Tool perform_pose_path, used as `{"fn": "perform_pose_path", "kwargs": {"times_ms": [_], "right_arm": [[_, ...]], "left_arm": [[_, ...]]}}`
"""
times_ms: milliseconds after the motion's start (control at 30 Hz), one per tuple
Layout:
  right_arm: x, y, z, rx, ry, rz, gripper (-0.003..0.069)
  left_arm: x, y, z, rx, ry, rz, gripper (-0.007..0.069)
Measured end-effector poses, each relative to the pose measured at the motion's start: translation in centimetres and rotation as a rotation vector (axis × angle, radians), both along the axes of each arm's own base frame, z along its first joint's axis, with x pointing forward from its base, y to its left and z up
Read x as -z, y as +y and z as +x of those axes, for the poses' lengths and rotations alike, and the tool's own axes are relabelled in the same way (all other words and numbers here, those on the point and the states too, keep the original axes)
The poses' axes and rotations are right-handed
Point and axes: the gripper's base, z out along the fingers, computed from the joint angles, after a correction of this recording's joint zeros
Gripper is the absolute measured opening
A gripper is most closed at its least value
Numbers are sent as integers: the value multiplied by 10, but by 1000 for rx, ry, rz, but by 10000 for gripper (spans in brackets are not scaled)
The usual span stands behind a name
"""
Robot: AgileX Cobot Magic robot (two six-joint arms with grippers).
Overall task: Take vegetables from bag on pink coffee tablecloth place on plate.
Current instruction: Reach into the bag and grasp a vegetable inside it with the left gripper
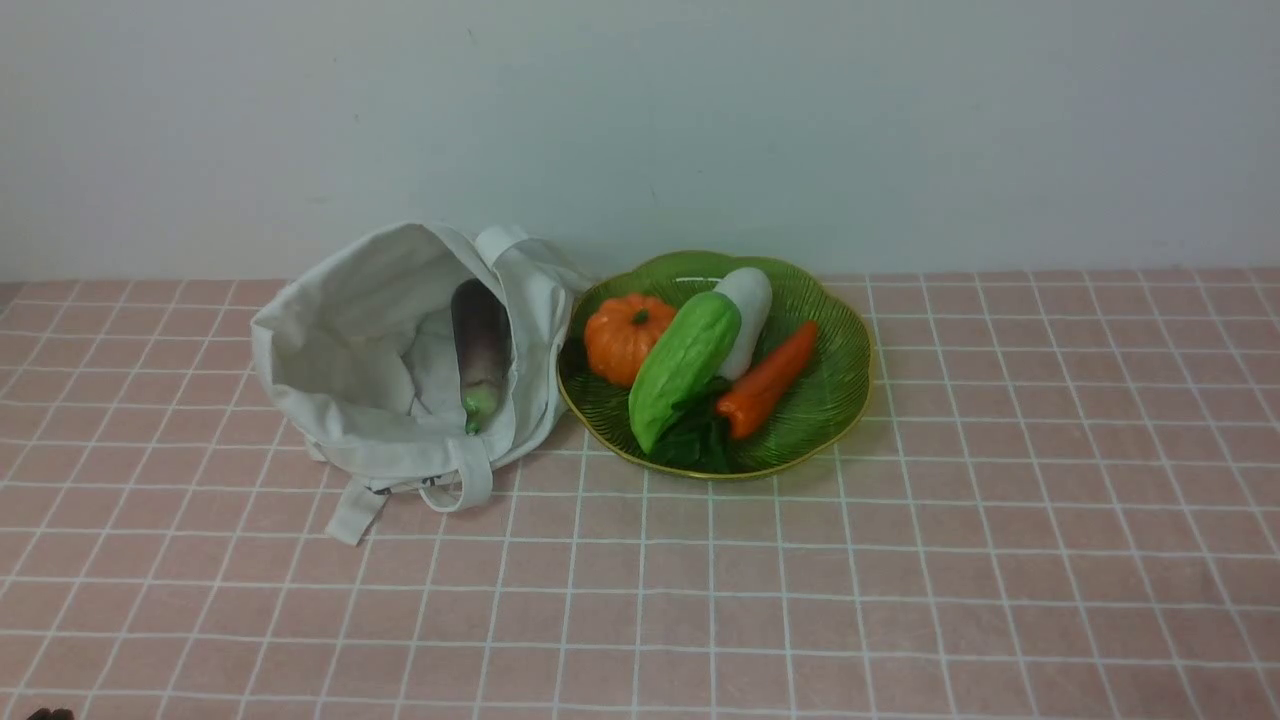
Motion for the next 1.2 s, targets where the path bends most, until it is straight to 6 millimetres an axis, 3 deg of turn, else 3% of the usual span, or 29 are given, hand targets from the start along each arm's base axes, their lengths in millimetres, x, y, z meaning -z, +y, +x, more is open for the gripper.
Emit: {"fn": "perform_pose_path", "kwargs": {"times_ms": [833,967,1167,1200], "right_arm": [[0,0,0,0,0,0,-16],[0,0,0,0,0,0,-16],[0,0,0,0,0,0,-16],[0,0,0,0,0,0,-16]], "left_arm": [[0,-1,0,1,1,-20,-5],[-1,-5,0,0,3,-175,-5],[-7,-20,-1,-15,47,-825,-5],[-7,-20,-1,-15,48,-846,-5]]}}
